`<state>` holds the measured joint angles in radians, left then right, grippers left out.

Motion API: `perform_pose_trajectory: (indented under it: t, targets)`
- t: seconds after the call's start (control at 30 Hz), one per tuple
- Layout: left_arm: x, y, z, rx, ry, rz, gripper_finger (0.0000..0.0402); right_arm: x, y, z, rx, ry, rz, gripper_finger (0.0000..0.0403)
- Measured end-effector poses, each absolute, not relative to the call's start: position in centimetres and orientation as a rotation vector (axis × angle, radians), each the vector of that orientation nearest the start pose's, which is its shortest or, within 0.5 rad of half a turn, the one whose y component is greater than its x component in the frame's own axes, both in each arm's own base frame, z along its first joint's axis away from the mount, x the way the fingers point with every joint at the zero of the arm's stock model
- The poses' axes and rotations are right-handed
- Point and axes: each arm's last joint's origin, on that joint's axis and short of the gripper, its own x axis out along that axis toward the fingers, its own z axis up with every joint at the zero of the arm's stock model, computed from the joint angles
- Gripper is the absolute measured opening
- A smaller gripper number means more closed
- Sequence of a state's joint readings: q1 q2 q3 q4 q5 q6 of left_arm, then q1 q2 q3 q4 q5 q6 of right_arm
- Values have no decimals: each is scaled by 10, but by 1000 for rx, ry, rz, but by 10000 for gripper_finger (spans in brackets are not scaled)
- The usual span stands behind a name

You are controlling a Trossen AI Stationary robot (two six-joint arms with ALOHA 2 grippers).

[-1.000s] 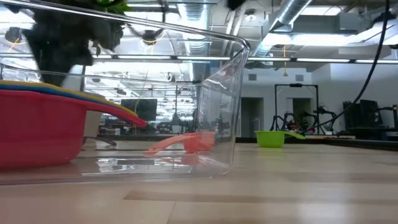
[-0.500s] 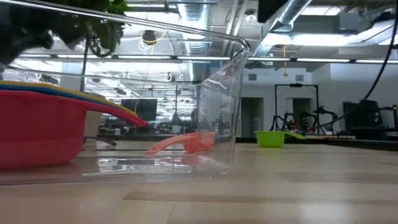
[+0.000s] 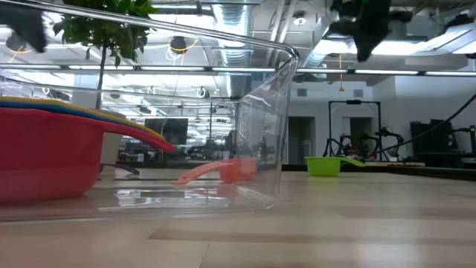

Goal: Nest measuring cups in basket
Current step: Stack the green measuring cup on top of the yellow measuring cup into the transparent bin

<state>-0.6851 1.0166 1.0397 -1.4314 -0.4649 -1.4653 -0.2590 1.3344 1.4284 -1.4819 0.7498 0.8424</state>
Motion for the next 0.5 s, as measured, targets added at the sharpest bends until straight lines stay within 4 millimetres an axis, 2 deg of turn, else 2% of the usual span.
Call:
perform_pose_trajectory:
  t: [0.1,0.3,0.5]
  targets:
    - [118,-82,301,-523,914,670,93,198,-90,336,373,974,-1279,65]
    - [131,-93,291,-502,930,701,93,206,-129,289,504,1027,-1057,65]
    - [146,-106,282,-505,917,704,93,209,-161,260,520,1119,-1088,65]
